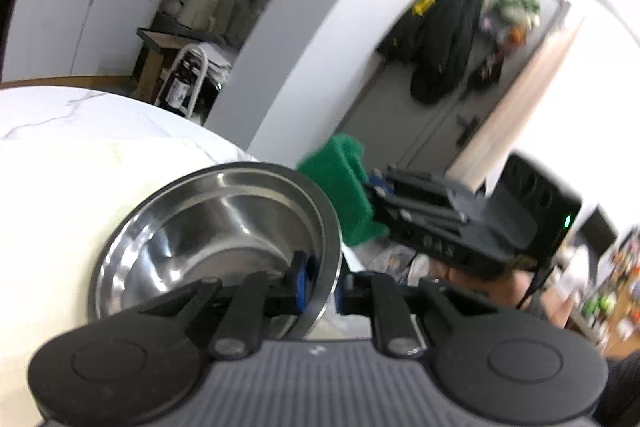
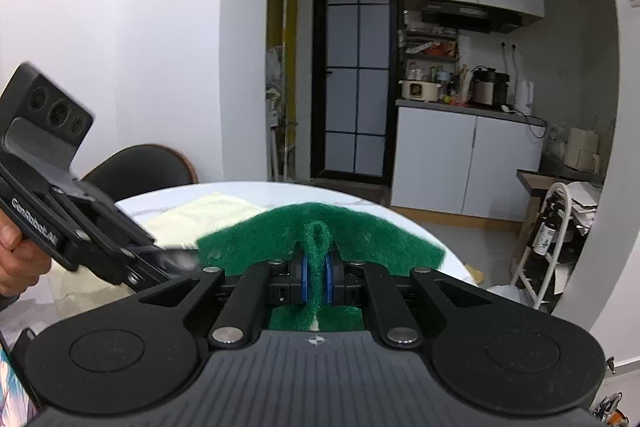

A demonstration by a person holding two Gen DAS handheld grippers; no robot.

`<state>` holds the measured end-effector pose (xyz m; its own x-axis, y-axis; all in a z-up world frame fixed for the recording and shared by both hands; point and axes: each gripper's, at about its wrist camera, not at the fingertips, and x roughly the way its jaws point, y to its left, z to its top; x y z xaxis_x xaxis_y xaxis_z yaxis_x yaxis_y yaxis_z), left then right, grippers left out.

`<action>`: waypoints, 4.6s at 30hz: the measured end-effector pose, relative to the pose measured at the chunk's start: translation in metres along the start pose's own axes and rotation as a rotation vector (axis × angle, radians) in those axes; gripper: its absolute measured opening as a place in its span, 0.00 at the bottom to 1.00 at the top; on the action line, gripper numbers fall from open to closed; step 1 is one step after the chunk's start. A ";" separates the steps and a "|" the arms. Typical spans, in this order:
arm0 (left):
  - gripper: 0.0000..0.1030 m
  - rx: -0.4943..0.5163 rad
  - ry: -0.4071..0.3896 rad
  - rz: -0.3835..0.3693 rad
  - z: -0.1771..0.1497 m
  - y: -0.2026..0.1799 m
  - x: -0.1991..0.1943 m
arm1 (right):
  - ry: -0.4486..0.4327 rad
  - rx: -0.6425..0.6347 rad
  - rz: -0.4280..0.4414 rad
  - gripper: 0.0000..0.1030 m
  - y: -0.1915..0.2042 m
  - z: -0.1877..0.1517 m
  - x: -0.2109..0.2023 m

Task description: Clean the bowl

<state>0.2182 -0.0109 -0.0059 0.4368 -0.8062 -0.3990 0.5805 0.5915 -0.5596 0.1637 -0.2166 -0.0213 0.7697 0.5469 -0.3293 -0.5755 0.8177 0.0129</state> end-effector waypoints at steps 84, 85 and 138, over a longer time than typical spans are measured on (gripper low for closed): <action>0.06 -0.008 -0.171 -0.154 -0.002 0.003 -0.055 | -0.088 -0.114 0.113 0.09 0.055 0.033 0.028; 0.06 -0.009 -0.168 -0.146 -0.002 0.003 -0.053 | -0.109 -0.116 0.118 0.09 0.055 0.035 0.025; 0.05 -0.060 -0.296 -0.321 -0.003 0.002 -0.077 | -0.176 -0.196 0.116 0.09 0.055 0.023 0.022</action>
<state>0.1835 0.0519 0.0216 0.4236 -0.9056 0.0223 0.6817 0.3025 -0.6662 0.1553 -0.1550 -0.0059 0.7219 0.6715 -0.1674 -0.6917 0.7070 -0.1470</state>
